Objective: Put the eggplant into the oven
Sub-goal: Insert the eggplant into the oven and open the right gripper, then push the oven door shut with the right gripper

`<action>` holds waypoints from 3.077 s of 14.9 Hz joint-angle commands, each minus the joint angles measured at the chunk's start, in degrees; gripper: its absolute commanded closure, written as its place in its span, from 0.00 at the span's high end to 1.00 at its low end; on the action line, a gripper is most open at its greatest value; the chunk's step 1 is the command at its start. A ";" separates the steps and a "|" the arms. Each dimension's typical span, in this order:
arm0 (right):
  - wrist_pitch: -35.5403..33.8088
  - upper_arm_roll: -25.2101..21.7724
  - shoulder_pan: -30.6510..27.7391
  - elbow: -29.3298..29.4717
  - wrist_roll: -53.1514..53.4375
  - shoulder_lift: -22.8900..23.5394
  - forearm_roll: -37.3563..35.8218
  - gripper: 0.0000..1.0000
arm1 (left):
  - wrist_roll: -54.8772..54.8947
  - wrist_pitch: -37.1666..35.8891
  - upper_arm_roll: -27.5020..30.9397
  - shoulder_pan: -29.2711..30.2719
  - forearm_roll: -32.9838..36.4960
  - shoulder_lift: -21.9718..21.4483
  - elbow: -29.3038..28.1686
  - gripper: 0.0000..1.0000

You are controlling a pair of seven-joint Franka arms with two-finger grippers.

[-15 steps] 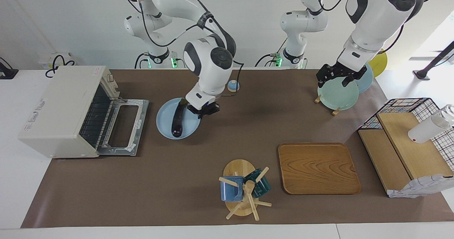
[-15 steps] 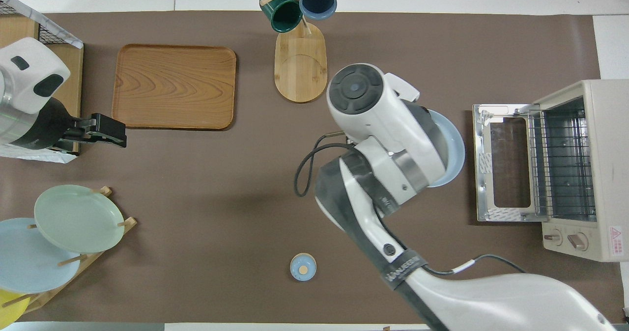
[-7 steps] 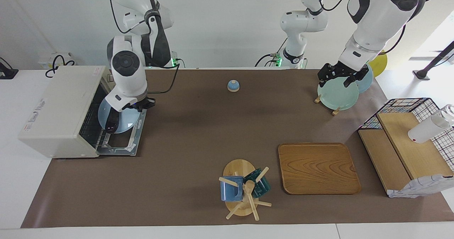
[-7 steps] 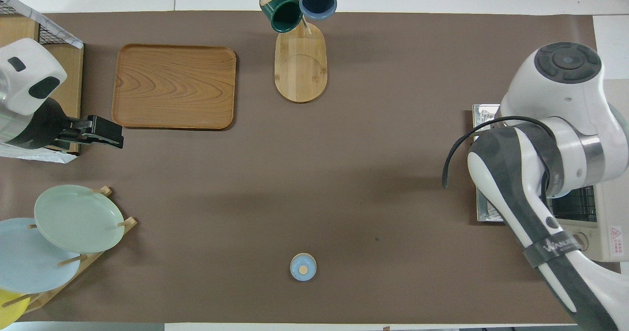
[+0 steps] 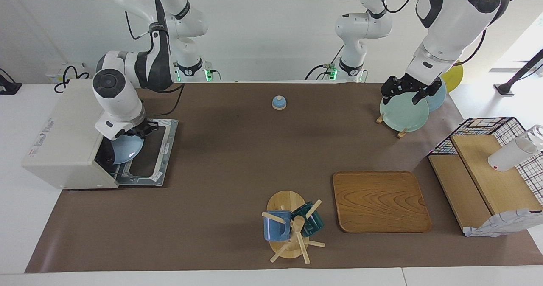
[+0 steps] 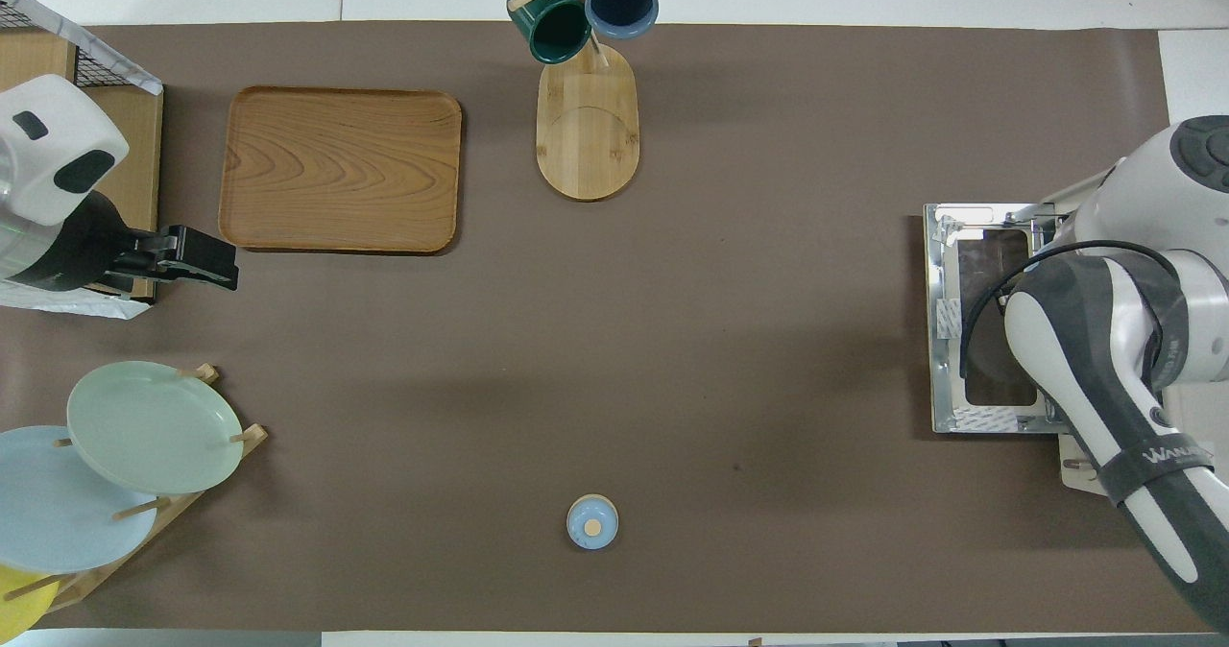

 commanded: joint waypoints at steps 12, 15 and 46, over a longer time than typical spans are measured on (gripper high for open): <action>4.35 1.57 1.00 -2.79 -0.76 -2.56 3.14 0.33 | 0.38 -0.62 0.39 0.99 1.13 -0.05 0.77 1.00; 5.06 1.57 4.52 -2.44 3.00 -2.38 3.23 0.16 | 0.38 -0.53 0.39 0.99 1.13 -0.05 0.77 1.00; 7.02 1.57 8.14 -1.75 7.00 2.20 -14.44 0.00 | 0.38 -0.53 0.39 0.99 1.13 -0.05 0.77 1.00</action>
